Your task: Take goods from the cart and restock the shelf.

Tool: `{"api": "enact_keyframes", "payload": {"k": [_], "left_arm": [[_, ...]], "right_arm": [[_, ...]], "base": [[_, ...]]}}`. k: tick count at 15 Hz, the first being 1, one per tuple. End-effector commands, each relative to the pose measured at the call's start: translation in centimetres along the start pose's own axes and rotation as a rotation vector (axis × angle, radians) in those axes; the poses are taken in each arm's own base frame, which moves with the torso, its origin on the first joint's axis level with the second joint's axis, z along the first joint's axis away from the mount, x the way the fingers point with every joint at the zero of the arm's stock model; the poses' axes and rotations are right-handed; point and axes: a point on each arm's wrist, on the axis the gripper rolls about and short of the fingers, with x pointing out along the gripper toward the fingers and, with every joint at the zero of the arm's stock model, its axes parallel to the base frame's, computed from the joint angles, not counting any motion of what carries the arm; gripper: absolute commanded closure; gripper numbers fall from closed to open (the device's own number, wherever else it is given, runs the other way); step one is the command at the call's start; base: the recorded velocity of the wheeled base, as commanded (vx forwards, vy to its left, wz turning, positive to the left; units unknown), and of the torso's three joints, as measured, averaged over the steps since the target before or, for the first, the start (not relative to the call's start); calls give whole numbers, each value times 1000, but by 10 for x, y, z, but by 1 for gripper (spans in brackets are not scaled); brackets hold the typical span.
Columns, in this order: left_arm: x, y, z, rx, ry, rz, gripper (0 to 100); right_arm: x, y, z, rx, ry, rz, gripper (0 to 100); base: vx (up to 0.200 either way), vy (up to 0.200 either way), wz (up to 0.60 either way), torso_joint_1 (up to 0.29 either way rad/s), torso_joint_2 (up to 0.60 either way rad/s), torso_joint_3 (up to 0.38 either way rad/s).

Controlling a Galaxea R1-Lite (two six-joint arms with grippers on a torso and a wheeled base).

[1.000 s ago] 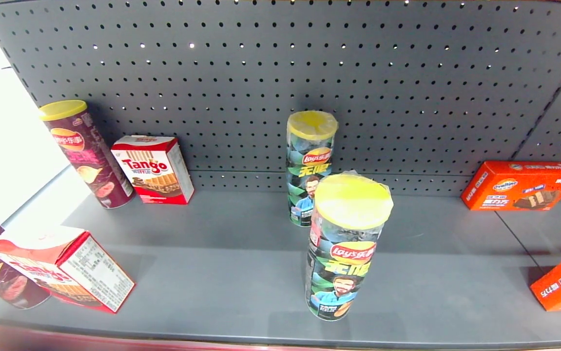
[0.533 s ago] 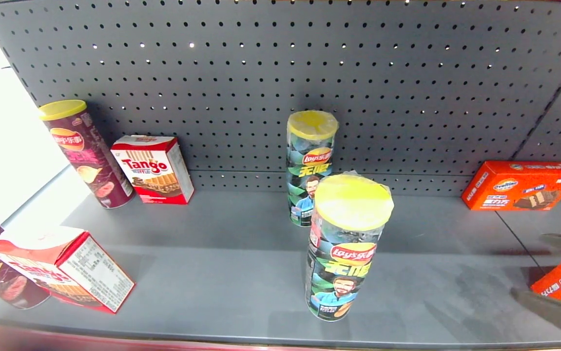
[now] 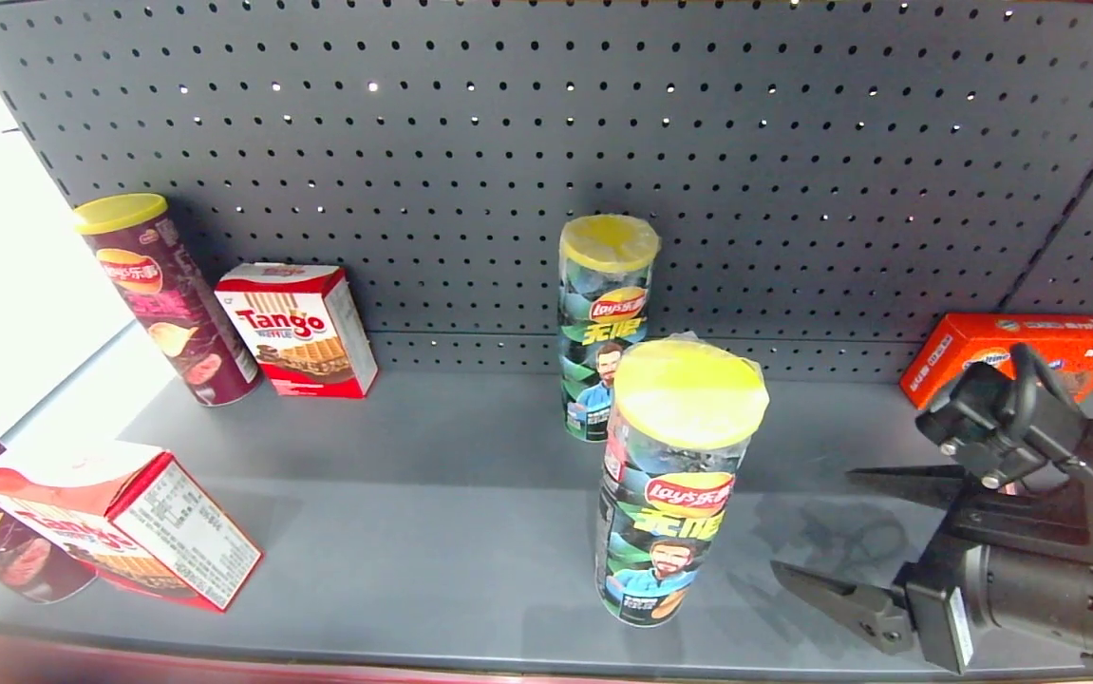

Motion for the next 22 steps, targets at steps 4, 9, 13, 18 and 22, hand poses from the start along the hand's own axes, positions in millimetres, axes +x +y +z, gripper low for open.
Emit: {"api": "enact_keyframes", "payload": {"k": [4,9,13,18,22], "left_arm": [[0,0,0,0,3,0,0],[0,0,0,0,3,0,0],[0,0,0,0,3,0,0],[0,0,0,0,3,0,0],[0,0,0,1,3,-2,0]], "right_arm": [[25,6,8,-13,41,-2,0],[37,6,16,-12,40,-5,0],[47,8,22,-16,40,0,0],[40,8,15,-17,51,-1,0],[37,9,12,-21,52,4,0]], "base": [[0,0,0,0,0,0],[0,0,0,0,0,0],[0,0,0,0,0,0],[0,0,0,0,0,0],[0,0,0,0,0,0]]}}
